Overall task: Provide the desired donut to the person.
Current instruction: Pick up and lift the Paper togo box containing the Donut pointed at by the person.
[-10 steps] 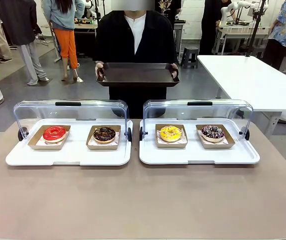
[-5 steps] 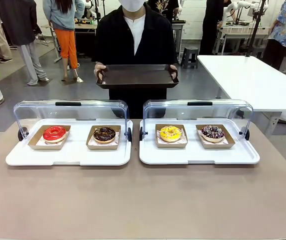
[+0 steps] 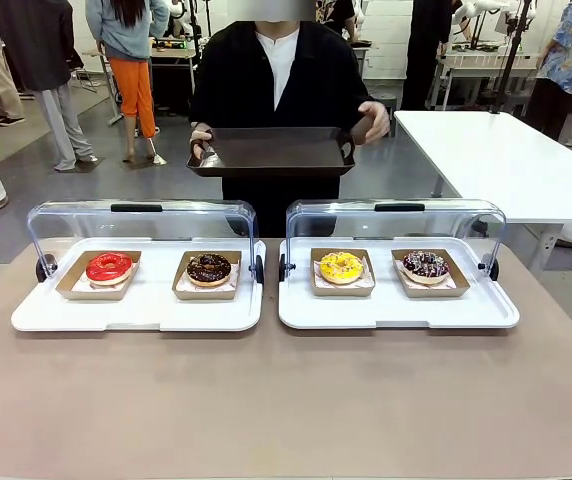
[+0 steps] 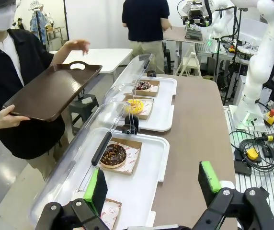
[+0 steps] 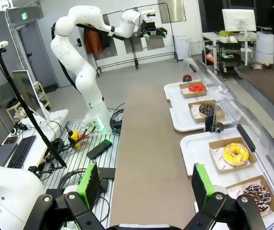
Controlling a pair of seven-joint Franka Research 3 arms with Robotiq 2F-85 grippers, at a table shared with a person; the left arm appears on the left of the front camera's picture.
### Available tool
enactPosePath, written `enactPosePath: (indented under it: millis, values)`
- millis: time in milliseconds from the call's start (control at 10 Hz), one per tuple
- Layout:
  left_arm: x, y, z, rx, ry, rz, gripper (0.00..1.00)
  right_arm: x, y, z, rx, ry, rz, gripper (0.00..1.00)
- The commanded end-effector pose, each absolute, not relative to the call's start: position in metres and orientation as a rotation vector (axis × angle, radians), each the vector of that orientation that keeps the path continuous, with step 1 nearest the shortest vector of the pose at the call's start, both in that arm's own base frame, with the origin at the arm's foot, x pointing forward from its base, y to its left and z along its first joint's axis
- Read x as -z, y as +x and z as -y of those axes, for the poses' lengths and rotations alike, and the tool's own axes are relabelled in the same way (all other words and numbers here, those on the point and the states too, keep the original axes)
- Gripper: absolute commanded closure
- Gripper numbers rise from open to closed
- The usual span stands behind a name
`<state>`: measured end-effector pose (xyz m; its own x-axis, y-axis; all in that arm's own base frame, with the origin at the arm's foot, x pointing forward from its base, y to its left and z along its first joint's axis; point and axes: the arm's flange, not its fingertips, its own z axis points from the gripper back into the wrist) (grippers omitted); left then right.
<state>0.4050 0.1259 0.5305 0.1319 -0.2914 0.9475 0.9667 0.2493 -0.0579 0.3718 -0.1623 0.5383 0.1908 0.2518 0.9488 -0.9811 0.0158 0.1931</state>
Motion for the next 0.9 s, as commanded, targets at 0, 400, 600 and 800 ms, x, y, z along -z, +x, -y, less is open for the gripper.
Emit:
enactPosePath:
  millis: [0,400,600,800]
  values:
    - [-0.5308,0.4047,-0.1265,1.096,-0.86,1.022,0.0,-0.5377,0.3716,0.1631,-1.183,1.119,0.882,0.0]
    - [-0.5308,0.4047,-0.1265,1.096,-0.86,1.022,0.0,-0.5377,0.3716,0.1631,-1.183,1.119,0.882,0.0]
    - [-0.5308,0.4047,-0.1265,1.096,-0.86,1.022,0.0,-0.5377,0.3716,0.1631,-1.183,1.119,0.882,0.0]
    - [-0.5308,0.4047,-0.1265,1.096,-0.86,1.022,0.0,-0.5377,0.3716,0.1631,-1.183,1.119,0.882,0.0]
